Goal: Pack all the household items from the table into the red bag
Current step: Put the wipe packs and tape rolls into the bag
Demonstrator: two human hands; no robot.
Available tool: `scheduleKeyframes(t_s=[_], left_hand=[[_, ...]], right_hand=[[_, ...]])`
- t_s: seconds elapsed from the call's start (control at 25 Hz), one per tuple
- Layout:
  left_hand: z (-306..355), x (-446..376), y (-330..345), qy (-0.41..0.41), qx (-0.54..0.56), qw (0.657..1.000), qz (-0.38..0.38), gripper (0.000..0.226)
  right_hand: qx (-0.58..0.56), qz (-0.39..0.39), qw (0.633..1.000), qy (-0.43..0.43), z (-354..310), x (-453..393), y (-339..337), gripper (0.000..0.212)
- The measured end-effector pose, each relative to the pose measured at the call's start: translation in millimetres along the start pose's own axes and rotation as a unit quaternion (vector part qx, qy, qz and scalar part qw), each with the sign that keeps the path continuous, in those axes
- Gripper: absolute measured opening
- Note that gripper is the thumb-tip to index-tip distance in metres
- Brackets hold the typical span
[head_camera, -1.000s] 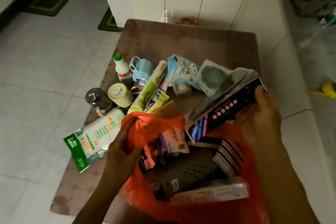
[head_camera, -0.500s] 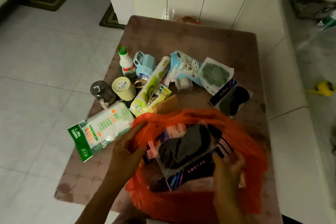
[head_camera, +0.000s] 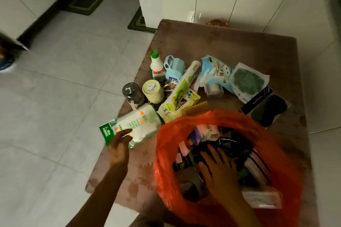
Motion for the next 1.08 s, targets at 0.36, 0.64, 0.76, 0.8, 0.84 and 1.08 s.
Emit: scheduleKeyframes(t_s=[0.36,0.64,0.76,0.8,0.84,1.08], left_hand=[[-63,-82,-96,-0.123,-0.291,0.942,0.109,0.075],[-47,-48,-74,-0.075,-0.314,0.934,0.155,0.100],[-62,-44,-71,-0.149,-0.152,0.963,0.164,0.088],[-66,-44,-65,-0.164,-0.078,0.972,0.151,0.074],[-68,-44,-58,-0.177,-0.026,0.975,0.132,0.057],[-71,-25,-23,-0.230,0.112,0.964,0.074,0.019]], right_hand=[[-0.098,0.145,0.982,0.070,15,27,-46,0.035],[-0.087,0.132,0.986,0.052,12,32,-36,0.031],[-0.085,0.125,0.987,0.051,10,33,-35,0.033],[-0.085,0.128,0.987,0.050,10,33,-36,0.033],[-0.084,0.132,0.986,0.049,12,34,-36,0.033],[-0.101,0.120,0.986,0.060,19,39,-33,0.031]])
Point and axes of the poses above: each hand's wrist, its own x-axis away from the middle knuckle, its own y-axis out of the palm, z = x × y, the point moved 10 cm from there along -x, towards the middle knuckle, and after that the axes turned 11 degrees about x, right-handed, at the moved point
